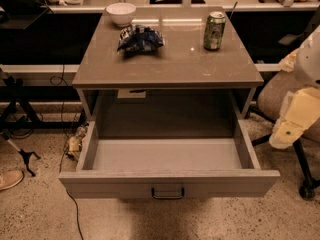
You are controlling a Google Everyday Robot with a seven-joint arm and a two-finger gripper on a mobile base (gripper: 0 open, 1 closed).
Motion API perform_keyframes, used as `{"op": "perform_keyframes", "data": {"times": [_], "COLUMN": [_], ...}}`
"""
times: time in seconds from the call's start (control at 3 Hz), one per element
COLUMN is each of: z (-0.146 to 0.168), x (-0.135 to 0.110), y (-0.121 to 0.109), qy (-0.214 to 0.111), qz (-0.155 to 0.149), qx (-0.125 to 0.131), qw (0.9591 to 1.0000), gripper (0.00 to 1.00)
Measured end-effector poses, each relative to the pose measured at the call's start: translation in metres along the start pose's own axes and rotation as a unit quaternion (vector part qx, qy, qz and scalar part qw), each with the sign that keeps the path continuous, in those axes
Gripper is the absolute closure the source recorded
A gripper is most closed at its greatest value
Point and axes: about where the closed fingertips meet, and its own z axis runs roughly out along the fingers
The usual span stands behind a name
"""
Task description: Close top drawer
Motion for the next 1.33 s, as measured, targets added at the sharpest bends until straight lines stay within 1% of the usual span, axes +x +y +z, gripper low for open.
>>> {"op": "perform_keyframes", "data": {"times": [0.33,0.67,1.0,1.33], "z": [0.045,0.092,0.123,0.148], "x": [0.029,0.062,0.083,0.094], "y": [0.021,0.051,0.079,0.094], "qy": [-0.025,-0.028,-0.033,-0.037], "qz": [0.105,0.208,0.283,0.321], "qx": [-0.031,-0.059,-0.078,-0.092], "qw": [0.9937,0.9759,0.9555,0.9418], "gripper": [0.00,0.19,0.42,0.65]}}
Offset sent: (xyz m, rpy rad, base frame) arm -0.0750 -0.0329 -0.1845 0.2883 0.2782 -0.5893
